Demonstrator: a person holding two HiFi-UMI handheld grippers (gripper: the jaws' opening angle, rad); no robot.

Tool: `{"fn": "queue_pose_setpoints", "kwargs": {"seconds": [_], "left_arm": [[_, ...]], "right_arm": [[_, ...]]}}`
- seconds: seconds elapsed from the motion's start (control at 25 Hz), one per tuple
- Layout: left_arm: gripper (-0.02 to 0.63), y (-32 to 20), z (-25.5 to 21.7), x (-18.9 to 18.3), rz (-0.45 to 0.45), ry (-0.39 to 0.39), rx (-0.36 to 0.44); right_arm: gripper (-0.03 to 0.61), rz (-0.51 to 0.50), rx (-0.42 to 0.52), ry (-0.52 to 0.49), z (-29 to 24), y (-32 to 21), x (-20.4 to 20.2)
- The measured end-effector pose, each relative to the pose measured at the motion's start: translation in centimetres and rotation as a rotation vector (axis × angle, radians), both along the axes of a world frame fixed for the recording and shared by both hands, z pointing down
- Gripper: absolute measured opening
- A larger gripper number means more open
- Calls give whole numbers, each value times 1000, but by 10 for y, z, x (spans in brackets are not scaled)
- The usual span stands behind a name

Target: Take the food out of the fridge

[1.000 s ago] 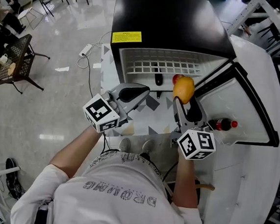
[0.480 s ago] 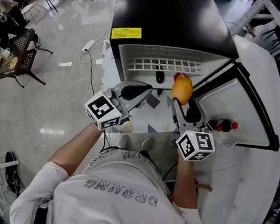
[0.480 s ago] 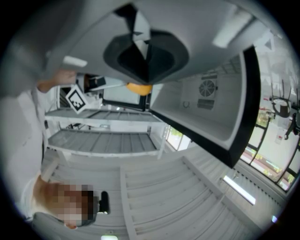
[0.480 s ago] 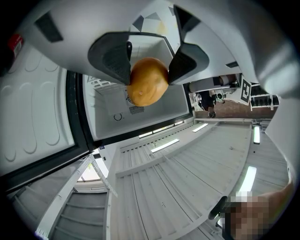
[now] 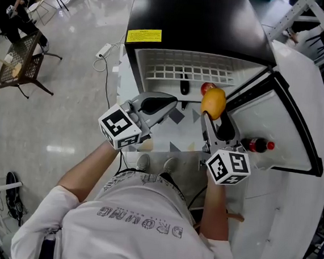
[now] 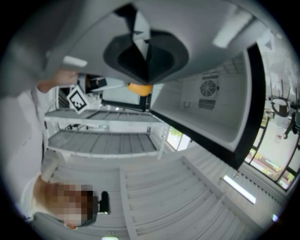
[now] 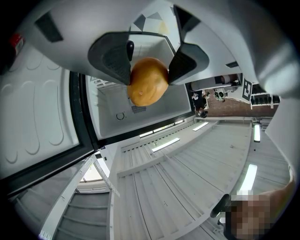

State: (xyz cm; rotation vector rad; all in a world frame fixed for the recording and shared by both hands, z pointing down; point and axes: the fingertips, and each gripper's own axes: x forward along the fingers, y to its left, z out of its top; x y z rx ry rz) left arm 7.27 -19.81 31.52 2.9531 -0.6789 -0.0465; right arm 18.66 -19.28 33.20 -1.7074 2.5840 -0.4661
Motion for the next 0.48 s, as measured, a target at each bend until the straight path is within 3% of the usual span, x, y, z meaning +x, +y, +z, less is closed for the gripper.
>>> {"fn": "queue_pose_setpoints", "kwargs": {"seconds": [0.48], "left_arm": [[8, 0, 3, 6, -8, 7, -8]], "right_arm": [[255, -8, -3, -4, 1, -1, 4]]}}
